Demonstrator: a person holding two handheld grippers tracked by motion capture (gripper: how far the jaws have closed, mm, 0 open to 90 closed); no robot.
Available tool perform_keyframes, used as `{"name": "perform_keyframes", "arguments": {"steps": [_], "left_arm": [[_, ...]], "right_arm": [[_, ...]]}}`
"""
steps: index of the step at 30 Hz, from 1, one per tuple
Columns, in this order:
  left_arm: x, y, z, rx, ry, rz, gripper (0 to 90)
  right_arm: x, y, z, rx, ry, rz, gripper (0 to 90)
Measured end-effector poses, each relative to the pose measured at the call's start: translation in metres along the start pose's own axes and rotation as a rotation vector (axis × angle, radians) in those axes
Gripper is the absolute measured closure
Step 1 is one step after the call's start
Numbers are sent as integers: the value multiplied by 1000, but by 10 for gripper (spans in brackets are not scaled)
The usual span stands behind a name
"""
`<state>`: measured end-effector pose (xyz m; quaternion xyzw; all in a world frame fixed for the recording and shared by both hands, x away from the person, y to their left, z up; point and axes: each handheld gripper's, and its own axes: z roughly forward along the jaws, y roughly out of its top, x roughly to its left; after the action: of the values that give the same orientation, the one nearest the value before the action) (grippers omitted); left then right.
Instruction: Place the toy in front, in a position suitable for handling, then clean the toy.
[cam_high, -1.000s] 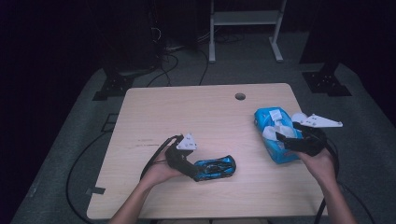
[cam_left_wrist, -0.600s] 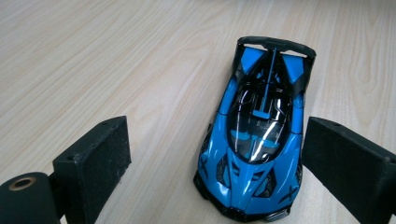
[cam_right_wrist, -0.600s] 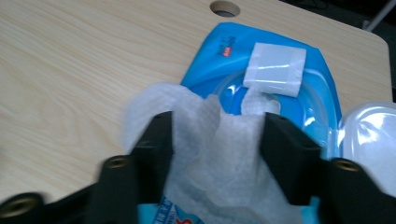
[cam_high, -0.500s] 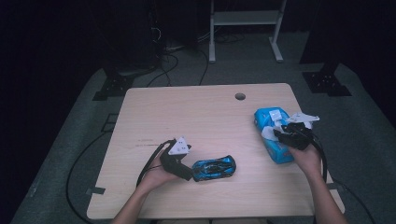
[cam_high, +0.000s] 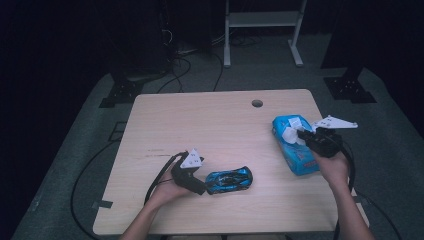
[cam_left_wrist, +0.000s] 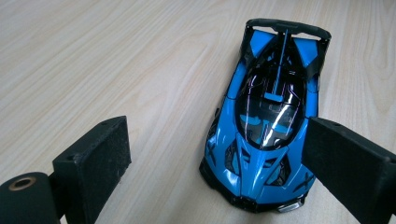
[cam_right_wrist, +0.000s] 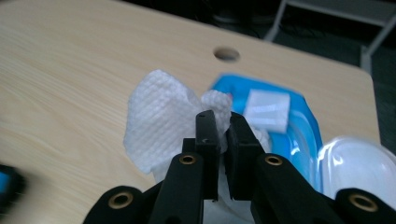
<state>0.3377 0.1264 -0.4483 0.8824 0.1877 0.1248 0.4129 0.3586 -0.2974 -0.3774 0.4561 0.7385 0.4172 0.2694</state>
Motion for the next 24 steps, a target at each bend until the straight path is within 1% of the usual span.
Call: {"name": "perform_keyframes", "arguments": {"steps": [1,2,3,4,5,6,7,8,9,10,11,12,13,14,15,16,17,18,19,21,22,23,24], "left_arm": [[0,0,0,-2,1,-2,75],[-1,0,0,-4,0,-3,72],[-1,0,0,2,0,2,72],[-2,-1,1,-4,3,1,69],[-2,-1,1,-4,3,1,69],[-2,-2,1,-11,-10,-2,69],[-2,-2,1,-11,-10,-2,68],[-2,-4,3,-8,-18,-11,68],[-2,-4,3,-8,-18,-11,59],[-2,-5,3,1,-21,-7,59],[-3,-5,4,-1,-23,-12,58],[-2,-6,5,2,-26,-2,57],[-2,-5,5,3,-26,-1,58],[-2,-5,6,2,-27,-1,57],[-3,-5,7,2,-27,-3,57],[-3,-5,8,7,-28,6,54],[-3,-6,9,15,-26,6,54],[-5,-7,11,21,-33,0,40],[-5,-7,11,21,-33,0,40],[-7,-8,10,25,-29,14,40],[-7,-8,10,26,-27,16,40],[-7,-8,10,26,-27,16,40],[-7,-8,10,24,-26,13,40]], "right_arm": [[3,4,-5,-19,11,-2,844],[13,13,-18,-75,37,-26,844],[13,13,-18,-75,37,-26,844],[24,18,-28,-110,79,-48,844],[24,18,-28,-110,79,-48,844],[38,19,-34,-120,128,-66,843],[38,19,-34,-120,128,-66,843],[52,18,-34,-114,170,-101,842],[52,18,-34,-114,170,-101,842],[58,16,-34,-106,196,-108,842],[67,15,-31,-97,223,-116,841],[71,14,-29,-91,243,-125,840],[79,13,-25,-81,276,-129,840],[84,12,-23,-79,298,-130,840],[92,10,-19,-68,335,-131,839],[103,8,-13,-56,385,-140,833],[103,8,-13,-56,385,-140,833],[116,4,-7,-31,465,-136,832],[116,4,-7,-31,465,-136,832],[129,-1,1,2,527,-149,832],[136,-5,8,28,579,-136,832],[136,-5,8,28,579,-136,832],[139,-7,13,43,595,-137,831]]}}
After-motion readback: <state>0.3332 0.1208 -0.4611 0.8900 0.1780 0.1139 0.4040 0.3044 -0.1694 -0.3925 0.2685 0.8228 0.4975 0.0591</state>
